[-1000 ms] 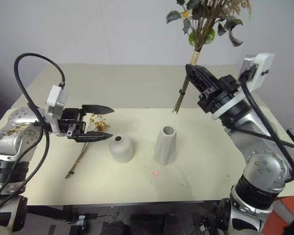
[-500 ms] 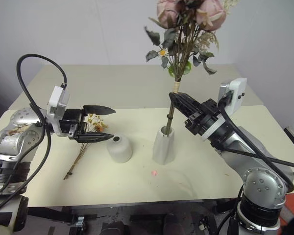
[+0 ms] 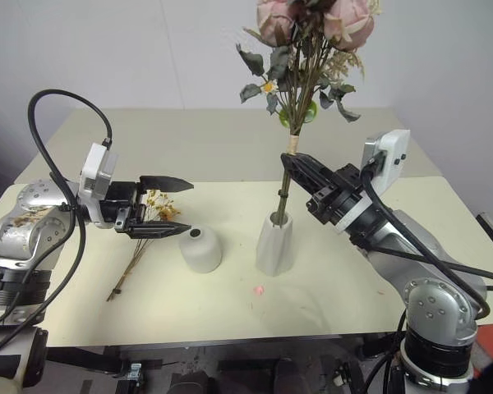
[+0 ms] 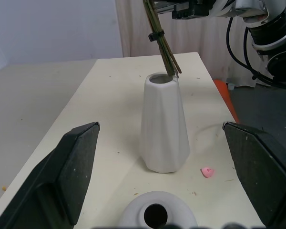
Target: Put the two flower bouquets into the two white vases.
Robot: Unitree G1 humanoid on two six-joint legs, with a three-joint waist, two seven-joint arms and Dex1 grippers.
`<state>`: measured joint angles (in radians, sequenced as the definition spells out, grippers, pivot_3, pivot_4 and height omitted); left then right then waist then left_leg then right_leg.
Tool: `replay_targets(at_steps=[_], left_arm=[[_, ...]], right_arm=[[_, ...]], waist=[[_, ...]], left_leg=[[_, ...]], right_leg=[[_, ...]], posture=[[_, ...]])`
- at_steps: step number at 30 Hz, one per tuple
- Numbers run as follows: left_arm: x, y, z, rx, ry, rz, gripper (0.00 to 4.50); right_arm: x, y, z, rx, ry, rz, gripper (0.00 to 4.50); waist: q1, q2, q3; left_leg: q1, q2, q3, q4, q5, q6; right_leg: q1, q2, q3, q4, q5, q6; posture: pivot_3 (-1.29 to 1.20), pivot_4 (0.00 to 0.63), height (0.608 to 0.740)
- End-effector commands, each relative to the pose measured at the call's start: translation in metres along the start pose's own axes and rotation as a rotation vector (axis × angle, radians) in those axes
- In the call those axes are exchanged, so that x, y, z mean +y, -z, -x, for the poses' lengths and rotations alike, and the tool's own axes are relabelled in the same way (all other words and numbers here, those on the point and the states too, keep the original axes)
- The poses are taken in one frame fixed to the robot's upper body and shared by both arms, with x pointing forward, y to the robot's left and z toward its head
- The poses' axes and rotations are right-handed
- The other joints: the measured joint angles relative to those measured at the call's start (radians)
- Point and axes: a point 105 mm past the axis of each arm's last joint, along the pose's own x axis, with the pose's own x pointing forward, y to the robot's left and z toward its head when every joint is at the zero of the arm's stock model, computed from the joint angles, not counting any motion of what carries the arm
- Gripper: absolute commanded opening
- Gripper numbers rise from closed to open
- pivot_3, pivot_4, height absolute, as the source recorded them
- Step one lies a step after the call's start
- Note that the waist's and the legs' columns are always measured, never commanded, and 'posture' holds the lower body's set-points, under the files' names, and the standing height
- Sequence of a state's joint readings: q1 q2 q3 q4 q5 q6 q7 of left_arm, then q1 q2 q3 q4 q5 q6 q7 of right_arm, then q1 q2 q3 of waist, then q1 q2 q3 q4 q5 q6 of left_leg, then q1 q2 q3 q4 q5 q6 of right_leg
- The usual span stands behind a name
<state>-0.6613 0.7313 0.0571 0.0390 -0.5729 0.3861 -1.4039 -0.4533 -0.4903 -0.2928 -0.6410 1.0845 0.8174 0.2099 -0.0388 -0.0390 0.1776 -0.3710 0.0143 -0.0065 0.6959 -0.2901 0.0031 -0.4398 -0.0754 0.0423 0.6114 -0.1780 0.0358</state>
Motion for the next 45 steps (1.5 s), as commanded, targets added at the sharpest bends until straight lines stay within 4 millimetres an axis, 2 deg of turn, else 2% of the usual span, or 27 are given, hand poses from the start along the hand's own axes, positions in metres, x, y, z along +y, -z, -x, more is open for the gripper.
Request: replay_targets(at_steps=[1, 5, 17, 23, 32, 45], left_arm=[[0.003, -0.011, 0.001, -0.006, -0.003, -0.042, 4.5], [0.003, -0.011, 0.001, -0.005, -0.002, -0.042, 4.5], [0.004, -0.012, 0.0, -0.006, -0.002, -0.048, 4.5], [0.005, -0.011, 0.0, -0.004, -0.004, -0.049, 4.5], [0.006, -0.01, -0.001, -0.005, -0.001, -0.047, 4.5], [0.007, -0.009, 0.0, 0.0, -0.008, -0.052, 4.5]], right_arm=[[0.007, -0.019, 0.001, -0.071, -0.024, 0.033, 0.14], [0.007, -0.02, 0.0, -0.076, -0.018, 0.034, 0.14], [-0.013, 0.001, -0.005, -0.043, 0.05, 0.046, 0.14], [-0.011, 0.017, -0.001, 0.003, 0.05, 0.053, 0.14], [-0.005, 0.012, 0.001, -0.017, 0.035, 0.084, 0.14], [0.0, 0.036, 0.003, 0.034, 0.034, 0.081, 0.14]], waist=[[0.0, 0.0, 0.0], [0.0, 0.0, 0.0], [0.0, 0.0, 0.0], [0.001, 0.0, 0.0], [0.0, 0.0, 0.0], [0.001, 0.0, 0.0]], left_leg=[[0.0, 0.0, 0.0, 0.0, 0.0, 0.0], [0.0, 0.0, 0.0, 0.0, 0.0, 0.0], [0.0, 0.0, 0.0, 0.0, 0.0, 0.0], [0.0, 0.0, 0.0, 0.0, 0.0, 0.0], [0.0, 0.0, 0.0, 0.0, 0.0, 0.0], [0.0, 0.0, 0.0, 0.0, 0.0, 0.0]], right_leg=[[0.0, 0.0, 0.0, 0.0, 0.0, 0.0], [0.0, 0.0, 0.0, 0.0, 0.0, 0.0], [0.0, 0.0, 0.0, 0.0, 0.0, 0.0], [0.0, 0.0, 0.0, 0.0, 0.0, 0.0], [0.0, 0.0, 0.0, 0.0, 0.0, 0.0], [0.0, 0.0, 0.0, 0.0, 0.0, 0.0]], posture=[[0.0, 0.15, 0.74], [0.0, 0.15, 0.74], [0.0, 0.15, 0.74], [0.0, 0.15, 0.74], [0.0, 0.15, 0.74], [0.0, 0.15, 0.74]])
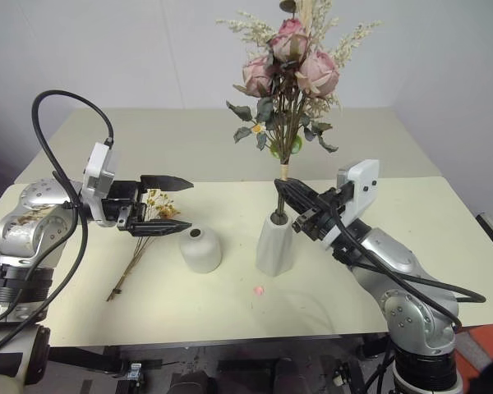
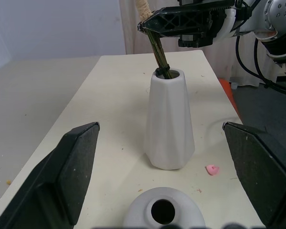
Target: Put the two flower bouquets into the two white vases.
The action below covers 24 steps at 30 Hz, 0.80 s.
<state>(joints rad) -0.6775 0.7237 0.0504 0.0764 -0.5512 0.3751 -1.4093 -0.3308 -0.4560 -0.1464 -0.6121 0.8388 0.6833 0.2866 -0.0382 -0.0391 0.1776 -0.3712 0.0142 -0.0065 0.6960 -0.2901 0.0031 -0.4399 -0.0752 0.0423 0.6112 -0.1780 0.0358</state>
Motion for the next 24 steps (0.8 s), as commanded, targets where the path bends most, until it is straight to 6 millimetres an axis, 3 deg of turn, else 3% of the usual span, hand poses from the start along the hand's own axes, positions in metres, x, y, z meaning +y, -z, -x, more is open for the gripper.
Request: replay_targets(at_steps=[1, 12, 18, 24], left_arm=[[0.003, -0.012, 0.0, -0.008, -0.002, -0.059, 4.5], [0.01, -0.006, 0.008, 0.017, -0.097, -0.038, 4.5], [0.028, 0.021, 0.026, 0.251, -0.371, 0.062, 4.5], [0.039, 0.037, 0.049, 0.547, -0.597, 0.234, 4.5]], right_arm=[[0.005, -0.004, 0.004, -0.036, -0.013, 0.03, 0.48], [0.003, 0.013, 0.027, 0.016, 0.031, 0.07, 4.3], [0.001, 0.008, 0.048, 0.083, 0.012, 0.118, 4.45], [-0.004, -0.016, 0.065, 0.204, -0.108, 0.126, 4.45]], waist=[[0.001, 0.0, 0.0], [0.0, 0.0, 0.0], [0.001, 0.0, 0.0], [0.002, -0.002, 0.001]], left_leg=[[0.0, 0.0, 0.0, 0.0, 0.0, 0.0], [0.0, 0.0, 0.0, 0.0, 0.0, 0.0], [0.0, 0.0, 0.0, 0.0, 0.0, 0.0], [0.001, 0.0, 0.0, 0.0, 0.0, 0.0]], right_leg=[[0.0, 0.0, 0.0, 0.0, 0.0, 0.0], [0.0, 0.0, 0.0, 0.0, 0.0, 0.0], [0.0, 0.0, 0.0, 0.0, 0.0, 0.0], [0.001, 0.0, 0.0, 0.0, -0.001, 0.001]], posture=[[0.0, 0.15, 0.74], [0.0, 0.15, 0.74], [0.0, 0.15, 0.74], [0.0, 0.15, 0.74]])
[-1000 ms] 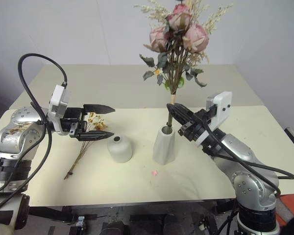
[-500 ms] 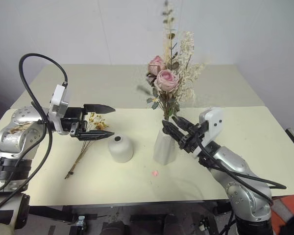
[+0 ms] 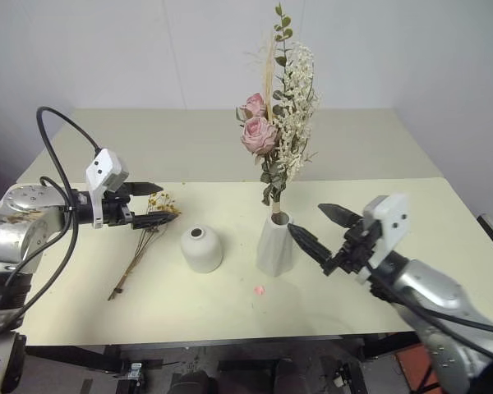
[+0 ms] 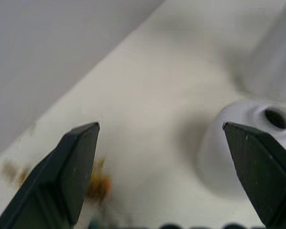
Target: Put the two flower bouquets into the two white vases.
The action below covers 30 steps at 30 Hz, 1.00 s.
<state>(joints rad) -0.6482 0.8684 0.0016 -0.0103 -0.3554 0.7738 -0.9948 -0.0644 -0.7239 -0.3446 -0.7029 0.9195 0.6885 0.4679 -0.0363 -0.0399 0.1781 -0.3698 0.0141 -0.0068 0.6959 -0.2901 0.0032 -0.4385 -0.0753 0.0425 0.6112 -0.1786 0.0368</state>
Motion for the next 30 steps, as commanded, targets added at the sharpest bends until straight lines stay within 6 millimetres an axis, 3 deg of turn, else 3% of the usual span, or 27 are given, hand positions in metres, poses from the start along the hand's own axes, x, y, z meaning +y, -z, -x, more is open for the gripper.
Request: replay_targets(at_steps=[1, 5, 10, 18, 21, 30], left_arm=[[0.006, -0.004, 0.007, 0.17, -0.103, 0.03, 4.5], [0.013, 0.015, 0.007, 0.422, -0.218, 0.117, 4.5], [0.012, 0.036, 0.01, 0.636, -0.286, 0.137, 4.5], [0.01, 0.06, -0.003, 0.729, -0.289, 0.228, 4.5], [0.009, 0.063, -0.009, 0.728, -0.285, 0.249, 3.92], [0.004, 0.071, -0.015, 0.726, -0.27, 0.298, 1.08]], right_arm=[[0.002, -0.027, 0.011, 0.017, -0.117, 0.013, 4.45], [-0.005, -0.042, 0.015, 0.056, -0.194, 0.023, 4.45], [-0.007, -0.046, 0.014, 0.107, -0.248, 0.073, 4.45], [-0.003, -0.053, 0.014, 0.099, -0.29, 0.119, 4.45], [-0.004, -0.058, 0.016, 0.098, -0.287, 0.134, 4.5], [-0.006, -0.062, 0.021, 0.112, -0.284, 0.148, 4.5]], waist=[[0.0, -0.001, 0.001], [0.005, -0.002, 0.001], [0.007, -0.002, 0.001], [0.022, -0.002, 0.001], [0.027, -0.002, 0.001], [0.024, -0.002, 0.001]], left_leg=[[0.0, 0.0, 0.0, 0.0, 0.0, 0.0], [0.0, 0.0, 0.0, 0.0, 0.0, 0.0], [0.0, 0.0, 0.0, -0.001, 0.0, 0.0], [-0.001, 0.0, 0.0, 0.0, 0.0, 0.0], [-0.002, -0.001, 0.0, 0.001, 0.0, 0.0], [0.0, -0.001, 0.0, 0.001, 0.0, 0.0]], right_leg=[[0.0, 0.0, 0.0, 0.0, 0.0, 0.0], [0.001, 0.0, 0.0, 0.0, 0.0, 0.0], [0.0, 0.001, 0.0, -0.001, 0.0, 0.001], [0.0, 0.0, 0.0, 0.0, 0.0, 0.0], [-0.001, 0.0, 0.0, 0.0, 0.0, 0.0], [0.001, -0.001, 0.0, 0.001, 0.0, 0.0]], posture=[[0.0, 0.15, 0.74], [0.0, 0.15, 0.74], [0.0, 0.15, 0.74], [0.0, 0.15, 0.74], [0.0, 0.15, 0.74], [0.0, 0.15, 0.74]])
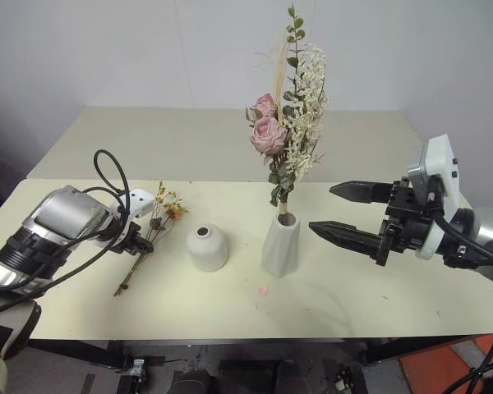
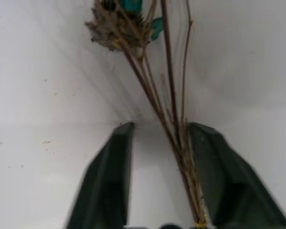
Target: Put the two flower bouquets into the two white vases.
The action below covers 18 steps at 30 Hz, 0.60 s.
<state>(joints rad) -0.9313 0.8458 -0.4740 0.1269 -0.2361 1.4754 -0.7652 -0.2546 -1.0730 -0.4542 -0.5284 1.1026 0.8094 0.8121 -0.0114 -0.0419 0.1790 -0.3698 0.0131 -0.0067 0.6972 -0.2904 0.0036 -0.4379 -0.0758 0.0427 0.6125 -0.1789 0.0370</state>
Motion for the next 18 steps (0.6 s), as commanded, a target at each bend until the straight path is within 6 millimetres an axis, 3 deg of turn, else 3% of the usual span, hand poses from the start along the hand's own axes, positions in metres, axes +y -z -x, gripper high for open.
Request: replay_targets(at_steps=[1, 3, 5, 10, 13, 15, 18], left_arm=[[0.006, 0.0, 0.001, -0.01, -0.034, 0.028, 0.74], [0.009, -0.001, 0.002, -0.036, -0.043, 0.046, 0.04], [0.013, -0.006, 0.005, -0.088, -0.056, 0.072, 0.01], [0.032, -0.038, 0.03, -0.467, -0.123, 0.112, 0.01], [0.034, -0.058, 0.057, -0.757, -0.088, 0.13, 0.01], [0.028, -0.074, 0.09, -1.053, -0.013, 0.106, 0.01], [0.016, -0.079, 0.121, -1.263, 0.182, 0.099, 0.01]], right_arm=[[0.0, -0.01, 0.007, -0.011, 0.01, 0.041, 4.5], [-0.001, -0.009, 0.007, -0.007, 0.008, 0.037, 4.5], [-0.001, -0.008, 0.007, -0.005, 0.008, 0.033, 4.5], [0.001, -0.002, 0.004, -0.001, -0.002, 0.012, 4.5], [0.001, 0.004, 0.002, -0.003, -0.004, -0.012, 4.5], [0.004, 0.008, 0.0, -0.011, -0.012, -0.04, 4.5], [0.01, 0.012, -0.002, -0.017, -0.031, -0.061, 4.5]], waist=[[0.0, 0.0, 0.0], [-0.001, 0.0, 0.0], [-0.002, 0.0, 0.0], [-0.001, 0.0, 0.0], [0.001, 0.0, 0.0], [0.003, 0.0, 0.0], [0.009, 0.0, 0.0]], left_leg=[[0.0, 0.0, 0.0, 0.0, 0.0, 0.0], [0.0, 0.0, 0.0, 0.0, 0.0, 0.0], [0.0, 0.0, 0.0, 0.0, 0.0, 0.0], [-0.001, 0.0, 0.0, 0.0, 0.0, 0.0], [-0.001, 0.0, 0.0, 0.0, 0.0, 0.0], [-0.002, 0.0, 0.0, 0.001, 0.0, 0.0], [-0.002, 0.0, 0.0, 0.002, 0.0, 0.0]], right_leg=[[0.0, 0.0, 0.0, 0.0, 0.0, 0.0], [0.0, 0.0, 0.0, 0.0, 0.0, 0.0], [0.0, 0.0, 0.0, 0.0, 0.0, 0.0], [-0.001, 0.0, 0.0, 0.0, 0.0, 0.0], [-0.001, -0.001, 0.0, -0.001, 0.001, -0.001], [-0.001, -0.001, -0.001, -0.001, 0.001, -0.001], [-0.001, -0.002, -0.001, -0.001, 0.001, -0.001]], posture=[[0.0, 0.15, 0.74], [0.0, 0.15, 0.74], [0.0, 0.15, 0.74], [0.0, 0.15, 0.74], [0.0, 0.15, 0.74], [0.0, 0.15, 0.74], [0.0, 0.15, 0.74]])
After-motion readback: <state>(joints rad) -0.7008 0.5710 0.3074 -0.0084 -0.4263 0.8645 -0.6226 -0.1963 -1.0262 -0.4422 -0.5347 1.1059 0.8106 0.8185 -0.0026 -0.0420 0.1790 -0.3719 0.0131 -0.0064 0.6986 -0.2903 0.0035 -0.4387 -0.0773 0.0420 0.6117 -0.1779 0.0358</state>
